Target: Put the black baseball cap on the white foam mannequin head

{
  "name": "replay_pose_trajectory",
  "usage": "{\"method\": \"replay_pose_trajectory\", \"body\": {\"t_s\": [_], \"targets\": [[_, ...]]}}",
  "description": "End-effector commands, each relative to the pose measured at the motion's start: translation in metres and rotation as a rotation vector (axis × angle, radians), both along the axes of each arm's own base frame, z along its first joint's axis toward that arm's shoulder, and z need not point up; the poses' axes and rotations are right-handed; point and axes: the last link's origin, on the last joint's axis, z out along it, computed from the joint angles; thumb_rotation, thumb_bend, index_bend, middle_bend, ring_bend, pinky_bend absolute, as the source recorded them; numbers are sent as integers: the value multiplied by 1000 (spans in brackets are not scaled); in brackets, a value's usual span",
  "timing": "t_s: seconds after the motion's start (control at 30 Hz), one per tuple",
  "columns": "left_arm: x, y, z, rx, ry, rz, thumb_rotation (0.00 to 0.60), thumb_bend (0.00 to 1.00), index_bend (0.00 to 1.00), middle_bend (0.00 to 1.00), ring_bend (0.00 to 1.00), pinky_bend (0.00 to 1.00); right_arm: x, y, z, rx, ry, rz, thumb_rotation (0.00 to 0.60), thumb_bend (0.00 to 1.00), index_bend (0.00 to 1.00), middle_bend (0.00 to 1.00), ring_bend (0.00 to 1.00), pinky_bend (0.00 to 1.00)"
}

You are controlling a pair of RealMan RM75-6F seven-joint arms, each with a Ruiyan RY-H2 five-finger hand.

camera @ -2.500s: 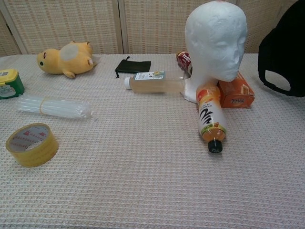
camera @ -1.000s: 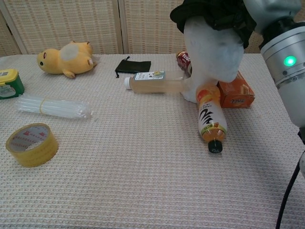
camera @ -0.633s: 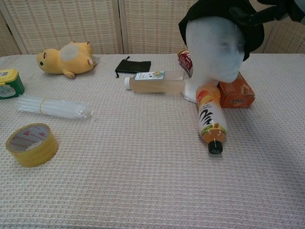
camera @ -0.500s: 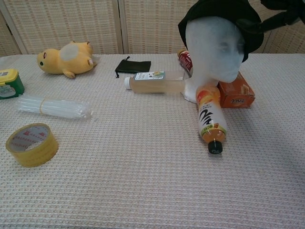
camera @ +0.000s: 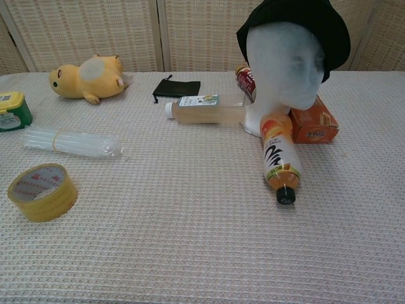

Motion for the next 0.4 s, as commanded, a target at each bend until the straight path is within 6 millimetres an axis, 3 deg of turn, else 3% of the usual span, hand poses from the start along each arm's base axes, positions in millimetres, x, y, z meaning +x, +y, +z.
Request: {"method": "replay_pose_trajectory", "body": {"t_s": [0.03, 0.1, 0.2, 0.4], "targets": [[3, -5, -2, -26, 42, -5, 600, 162, 47, 13, 0, 210, -41, 31, 14, 35, -6, -178, 600, 91, 0, 86, 96, 284], [5, -8, -3, -25, 64, -10, 600, 162, 53, 13, 0, 202, -56, 42, 23, 46, 15, -217, 600, 85, 0, 8, 11, 174], [8, -10, -5, -15, 80, -16, 600, 162, 55, 15, 0, 200, -58, 50, 42, 47, 77, -237, 600, 82, 0, 0, 0, 68], [8, -10, -6, 30, 119, -11, 600, 162, 55, 15, 0, 197, -56, 59, 60, 63, 32, -274, 600, 82, 0, 0, 0, 17]]}}
